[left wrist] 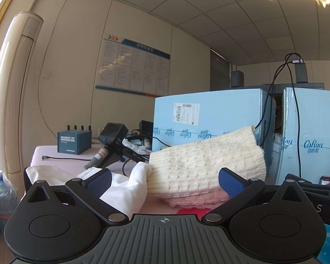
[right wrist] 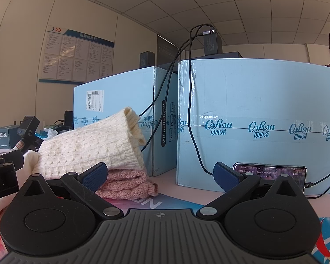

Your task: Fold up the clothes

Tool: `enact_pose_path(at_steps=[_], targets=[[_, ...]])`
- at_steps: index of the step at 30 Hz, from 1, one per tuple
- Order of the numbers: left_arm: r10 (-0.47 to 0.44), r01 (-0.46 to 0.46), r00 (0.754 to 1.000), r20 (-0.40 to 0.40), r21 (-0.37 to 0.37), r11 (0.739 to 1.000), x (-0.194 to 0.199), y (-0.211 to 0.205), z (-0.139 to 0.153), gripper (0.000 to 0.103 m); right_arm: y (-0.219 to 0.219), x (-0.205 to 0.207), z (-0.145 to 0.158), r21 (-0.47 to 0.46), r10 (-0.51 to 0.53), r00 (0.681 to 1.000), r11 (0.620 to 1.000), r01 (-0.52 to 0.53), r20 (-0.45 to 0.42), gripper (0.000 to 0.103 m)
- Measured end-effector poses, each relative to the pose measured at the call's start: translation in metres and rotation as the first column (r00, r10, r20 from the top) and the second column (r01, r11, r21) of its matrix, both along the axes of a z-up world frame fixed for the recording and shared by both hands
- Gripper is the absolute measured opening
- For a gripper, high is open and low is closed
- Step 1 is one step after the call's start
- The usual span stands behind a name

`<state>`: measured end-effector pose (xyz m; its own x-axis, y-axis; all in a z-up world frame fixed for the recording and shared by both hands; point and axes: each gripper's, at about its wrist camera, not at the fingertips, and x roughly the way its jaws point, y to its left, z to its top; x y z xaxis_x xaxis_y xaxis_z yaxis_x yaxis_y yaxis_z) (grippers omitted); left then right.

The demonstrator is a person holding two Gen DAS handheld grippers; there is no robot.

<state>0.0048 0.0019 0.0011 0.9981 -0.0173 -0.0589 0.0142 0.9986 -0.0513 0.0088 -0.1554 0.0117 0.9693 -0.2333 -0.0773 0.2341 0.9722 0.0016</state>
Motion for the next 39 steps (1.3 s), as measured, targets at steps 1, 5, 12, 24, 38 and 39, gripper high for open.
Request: enact_pose_path(at_steps=[1, 5, 12, 24, 38, 39], targets=[[0.000, 0.000, 1.000, 0.000, 0.000, 1.000, 0.0000, 0.0000, 0.0000, 0.103, 0.0000, 0.0000, 0.0000, 0.000, 0.000, 1.000, 1.000, 0.000, 0.000, 0.103], [-0.001, 0.001, 1.000, 0.001, 0.001, 1.000, -0.0001, 0.0001, -0.0001, 0.103, -0.0001, -0.0002, 0.0002, 0.000, 0.000, 1.000, 1.000, 0.000, 0.000, 0.103], [0.005, -0.005, 1.000, 0.014, -0.003, 1.000, -0.0025, 0.0006, 0.0010, 0.103, 0.0001, -0.0001, -0.0001, -0.001, 0.000, 1.000, 1.000, 0.000, -0.001, 0.103], [0.035, -0.035, 0.999, 0.015, 0.005, 0.999, -0.0035, -0.0012, 0.0011, 0.103, 0.0021, 0.0023, -0.0008, -0.012, 0.003, 1.000, 1.000, -0.003, -0.013, 0.103], [0.036, -0.036, 0.999, -0.022, 0.016, 0.999, -0.0022, -0.0044, 0.0001, 0.103, 0.0030, 0.0048, -0.0014, -0.018, 0.001, 0.999, 1.000, -0.001, -0.040, 0.103], [0.036, -0.036, 0.999, -0.024, 0.016, 0.999, -0.0021, -0.0046, 0.0001, 0.103, 0.0027, 0.0045, -0.0014, -0.016, 0.008, 0.999, 1.000, -0.008, -0.040, 0.103]])
